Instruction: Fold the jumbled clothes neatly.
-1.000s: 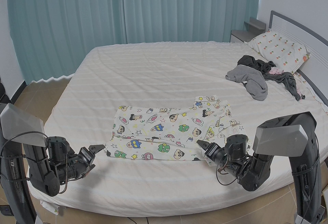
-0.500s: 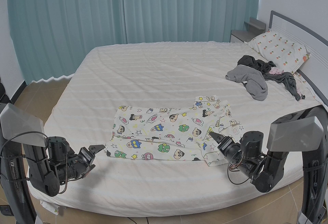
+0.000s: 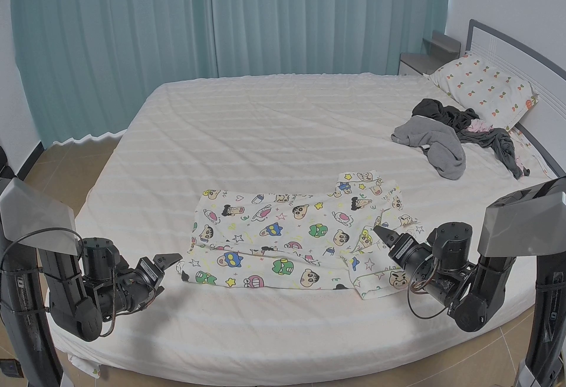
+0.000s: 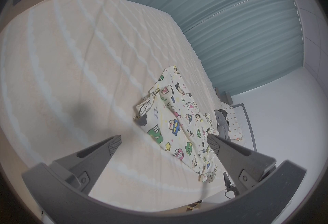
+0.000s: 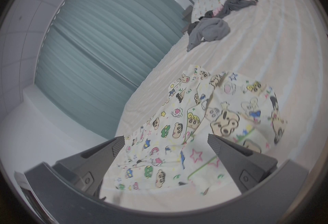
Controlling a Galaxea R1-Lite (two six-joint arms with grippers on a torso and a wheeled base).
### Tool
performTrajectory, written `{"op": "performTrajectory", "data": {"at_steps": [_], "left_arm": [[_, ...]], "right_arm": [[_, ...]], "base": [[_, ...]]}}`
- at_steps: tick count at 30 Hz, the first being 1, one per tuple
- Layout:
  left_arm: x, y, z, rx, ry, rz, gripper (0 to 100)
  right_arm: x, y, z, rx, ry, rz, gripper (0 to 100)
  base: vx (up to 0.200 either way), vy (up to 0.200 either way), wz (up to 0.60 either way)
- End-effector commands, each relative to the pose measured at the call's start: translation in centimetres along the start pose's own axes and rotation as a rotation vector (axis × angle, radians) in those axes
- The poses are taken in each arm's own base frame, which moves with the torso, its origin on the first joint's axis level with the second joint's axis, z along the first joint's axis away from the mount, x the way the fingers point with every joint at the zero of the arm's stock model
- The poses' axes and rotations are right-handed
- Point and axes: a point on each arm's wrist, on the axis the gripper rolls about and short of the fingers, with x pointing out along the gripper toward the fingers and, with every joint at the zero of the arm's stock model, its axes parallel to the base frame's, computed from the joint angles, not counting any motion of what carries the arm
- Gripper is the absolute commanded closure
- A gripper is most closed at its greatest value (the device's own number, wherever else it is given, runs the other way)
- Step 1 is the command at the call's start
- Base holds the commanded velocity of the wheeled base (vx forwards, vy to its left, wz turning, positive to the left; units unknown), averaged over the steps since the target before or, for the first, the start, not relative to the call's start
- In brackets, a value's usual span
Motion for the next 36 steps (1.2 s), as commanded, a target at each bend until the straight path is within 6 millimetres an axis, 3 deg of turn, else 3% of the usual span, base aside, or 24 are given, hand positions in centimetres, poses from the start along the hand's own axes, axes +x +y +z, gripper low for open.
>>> {"op": "performTrajectory", "data": {"at_steps": [1,7,15,25,32,36], "left_arm": [[0.0,0.0,0.0,0.005,-0.001,0.0,0],[-0.3,0.0,-0.4,0.013,0.008,-0.012,0],[-0.4,0.1,-0.7,0.037,0.006,-0.024,0],[-0.4,0.1,-0.8,0.038,0.01,-0.023,0],[-0.3,0.2,-0.8,0.037,0.012,-0.019,0],[-0.3,0.2,-0.8,0.037,0.012,-0.019,0]], "right_arm": [[-1.2,-1.1,0.6,-0.13,0.002,-0.045,0],[-1.9,-2.9,1.6,-0.192,0.073,-0.067,0],[-2.1,-5.0,0.9,-0.207,0.261,-0.09,0],[-1.8,-6.4,2.0,-0.31,0.234,-0.105,0],[0.0,-8.6,0.1,-0.349,0.329,-0.096,0],[0.9,-8.9,0.0,-0.343,0.334,-0.079,0]], "base": [[0.0,0.0,0.0],[0.0,0.0,0.0],[0.0,0.0,0.0],[0.0,0.0,0.0],[0.0,0.0,0.0],[0.0,0.0,0.0]]}}
